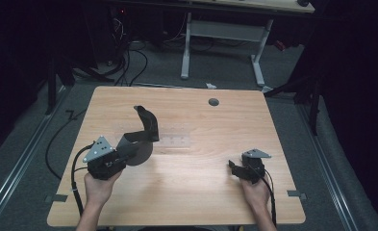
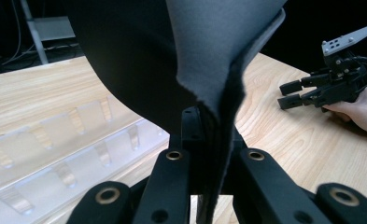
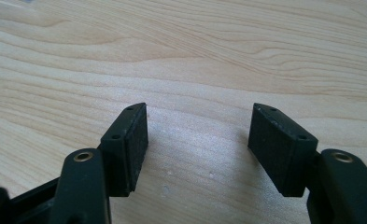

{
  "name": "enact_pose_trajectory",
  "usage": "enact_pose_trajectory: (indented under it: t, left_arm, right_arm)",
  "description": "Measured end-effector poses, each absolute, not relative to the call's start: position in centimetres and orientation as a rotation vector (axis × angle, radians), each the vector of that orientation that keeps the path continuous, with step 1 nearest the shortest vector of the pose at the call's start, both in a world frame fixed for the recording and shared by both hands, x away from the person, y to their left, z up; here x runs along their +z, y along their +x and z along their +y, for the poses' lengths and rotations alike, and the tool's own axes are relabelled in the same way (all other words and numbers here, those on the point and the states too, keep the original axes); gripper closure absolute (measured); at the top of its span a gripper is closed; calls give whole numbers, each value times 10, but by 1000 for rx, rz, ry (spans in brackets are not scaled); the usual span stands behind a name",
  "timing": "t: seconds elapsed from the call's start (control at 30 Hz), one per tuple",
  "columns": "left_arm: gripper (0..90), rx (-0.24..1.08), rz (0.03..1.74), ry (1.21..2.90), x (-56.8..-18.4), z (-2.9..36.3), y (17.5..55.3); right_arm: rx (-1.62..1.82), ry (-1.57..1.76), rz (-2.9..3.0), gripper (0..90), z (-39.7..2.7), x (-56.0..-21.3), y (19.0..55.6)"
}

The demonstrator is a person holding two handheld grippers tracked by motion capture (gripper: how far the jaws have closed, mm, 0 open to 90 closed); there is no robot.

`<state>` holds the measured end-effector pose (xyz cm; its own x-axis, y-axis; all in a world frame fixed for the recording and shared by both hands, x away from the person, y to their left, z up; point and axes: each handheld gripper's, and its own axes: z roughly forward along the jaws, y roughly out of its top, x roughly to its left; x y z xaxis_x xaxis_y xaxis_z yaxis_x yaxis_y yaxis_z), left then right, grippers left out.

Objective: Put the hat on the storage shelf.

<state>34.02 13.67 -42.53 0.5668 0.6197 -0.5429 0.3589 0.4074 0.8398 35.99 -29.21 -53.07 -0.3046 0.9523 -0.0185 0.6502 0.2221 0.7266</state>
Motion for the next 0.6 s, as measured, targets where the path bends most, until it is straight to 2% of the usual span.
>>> enact_pose_trajectory:
  t: [0.6]
  left_arm:
    - [863,269,1033,1109,-413,165,357]
  right_arm:
    - [862,1472,2039,373,-292,-531,360]
